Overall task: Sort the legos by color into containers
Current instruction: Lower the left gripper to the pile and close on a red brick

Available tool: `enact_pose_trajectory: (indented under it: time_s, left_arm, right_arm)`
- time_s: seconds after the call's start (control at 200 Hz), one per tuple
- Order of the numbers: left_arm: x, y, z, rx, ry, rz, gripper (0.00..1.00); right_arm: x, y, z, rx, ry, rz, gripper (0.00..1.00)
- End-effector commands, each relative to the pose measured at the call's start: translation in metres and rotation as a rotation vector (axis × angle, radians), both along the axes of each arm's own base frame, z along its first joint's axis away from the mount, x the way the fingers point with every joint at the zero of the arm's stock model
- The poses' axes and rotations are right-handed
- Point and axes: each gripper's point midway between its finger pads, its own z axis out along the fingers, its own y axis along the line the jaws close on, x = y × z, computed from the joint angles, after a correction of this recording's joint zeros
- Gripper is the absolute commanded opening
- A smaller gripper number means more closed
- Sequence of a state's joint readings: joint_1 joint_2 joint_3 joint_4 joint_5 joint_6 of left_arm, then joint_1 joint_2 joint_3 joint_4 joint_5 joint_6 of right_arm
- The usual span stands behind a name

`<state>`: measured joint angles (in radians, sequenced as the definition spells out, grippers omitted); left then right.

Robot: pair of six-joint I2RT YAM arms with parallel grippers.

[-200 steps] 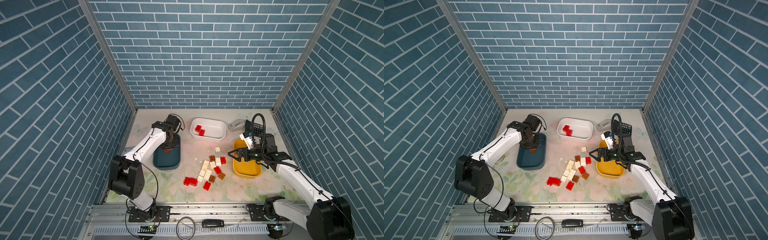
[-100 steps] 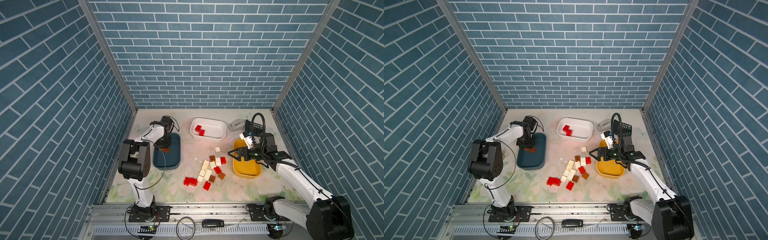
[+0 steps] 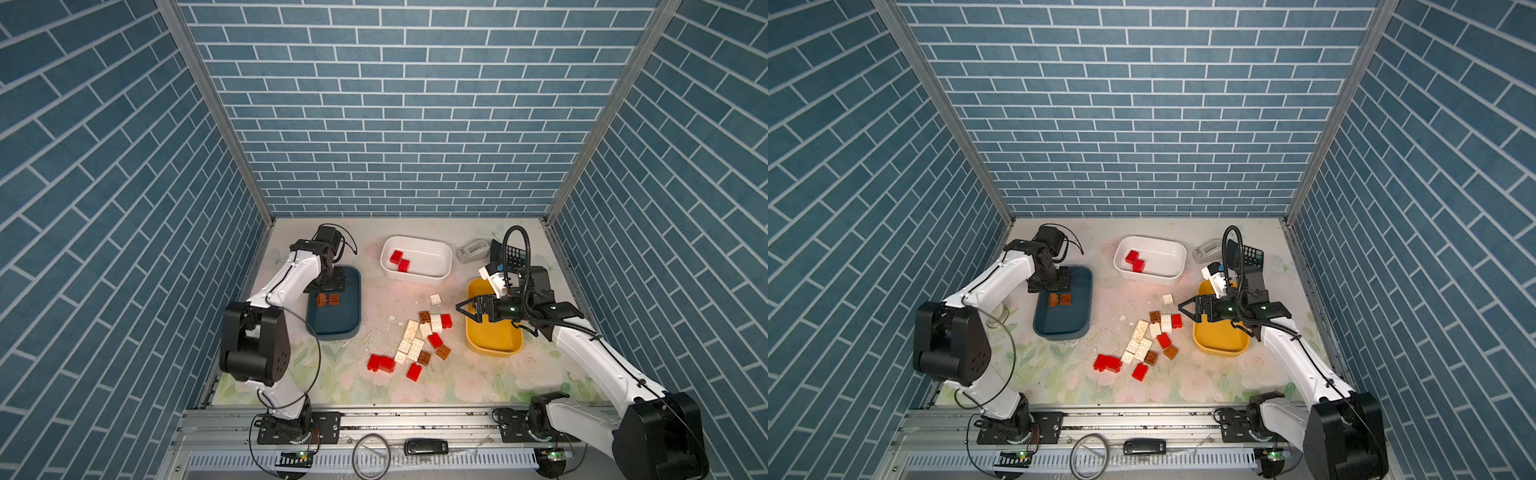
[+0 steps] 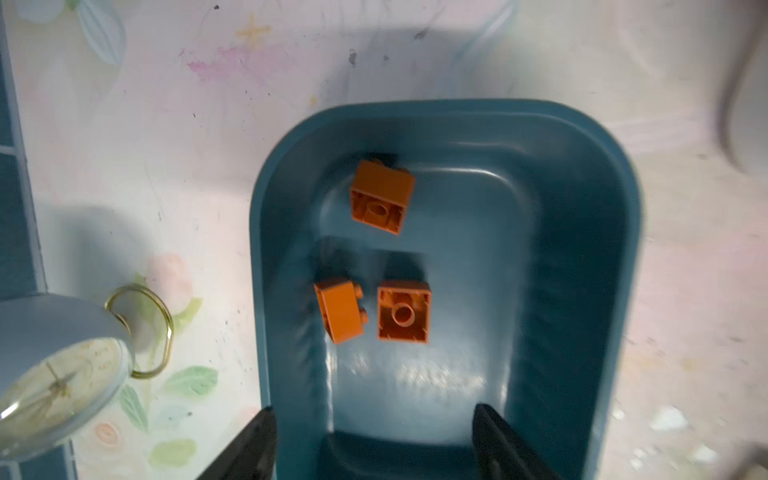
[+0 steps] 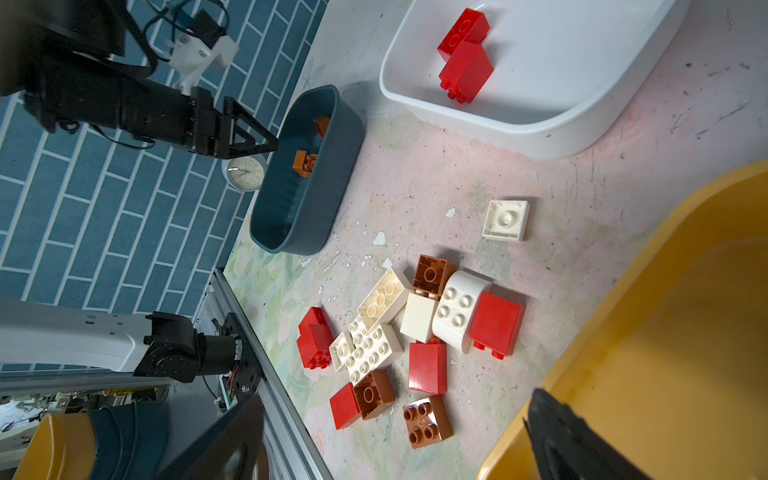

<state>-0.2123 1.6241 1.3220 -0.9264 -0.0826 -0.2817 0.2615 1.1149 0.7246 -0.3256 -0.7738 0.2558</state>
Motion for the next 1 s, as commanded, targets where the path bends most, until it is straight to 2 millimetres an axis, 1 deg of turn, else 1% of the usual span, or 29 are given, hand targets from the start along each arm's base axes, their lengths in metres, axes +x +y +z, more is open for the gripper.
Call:
enact_pose_trajectory:
  time_s: [0.0, 0.11, 0.16, 0.26, 0.325, 0.435, 0.495, 0.57, 0.645, 0.74, 0.835, 0.93, 0.995]
  left_arm:
    - [-0.046, -0.031, -0.001, -0.102, 0.078, 0.030, 0.78]
    - [-0.076, -0.057, -0.004, -0.200, 0.088, 0.070, 0.78]
    - [-0.088, -0.069, -0.004, -0.214, 0.081, 0.064, 0.78]
    - [-0.111, -0.089, -0.008, -0.229, 0.099, 0.067, 0.78]
    - [-0.122, -0.104, -0.011, -0.261, 0.099, 0.089, 0.78]
    - [-0.137, -0.122, -0.022, -0.310, 0.107, 0.208, 0.78]
    - [-0.144, -0.124, -0.031, -0.300, 0.110, 0.301, 0.79]
    - [-0.149, -0.126, -0.039, -0.287, 0.102, 0.366, 0.78]
    - [-0.153, -0.126, -0.045, -0.263, 0.091, 0.402, 0.77]
    - [-0.161, -0.121, -0.055, -0.230, 0.108, 0.447, 0.77]
    - [-0.162, -0.128, -0.061, -0.249, 0.112, 0.402, 0.75]
    - [-0.167, -0.118, -0.060, -0.143, 0.124, 0.325, 0.72]
    - [-0.172, -0.117, -0.061, -0.121, 0.148, 0.295, 0.70]
  right_arm:
    - [0.002, 0.001, 0.008, -0.005, -0.027, 0.019, 0.99]
    - [0.002, 0.000, 0.008, -0.008, -0.028, 0.023, 0.99]
    - [0.001, 0.001, 0.007, -0.010, -0.028, 0.028, 0.99]
    - [0.000, 0.000, 0.007, -0.012, -0.028, 0.031, 0.99]
    - [-0.001, 0.000, 0.006, -0.013, -0.027, 0.031, 0.99]
    - [-0.002, 0.000, 0.006, -0.011, -0.027, 0.033, 0.99]
    - [-0.003, 0.000, 0.006, -0.009, -0.027, 0.032, 0.99]
    - [-0.004, 0.000, 0.006, -0.008, -0.030, 0.033, 0.99]
    - [-0.006, -0.001, 0.006, -0.010, -0.033, 0.031, 0.99]
    - [-0.008, -0.002, 0.005, -0.011, -0.033, 0.027, 0.99]
    - [-0.009, -0.002, 0.004, -0.007, -0.031, 0.023, 0.99]
    - [-0.010, -0.002, 0.003, -0.006, -0.026, 0.025, 0.99]
    - [-0.010, -0.002, 0.002, -0.004, -0.025, 0.024, 0.99]
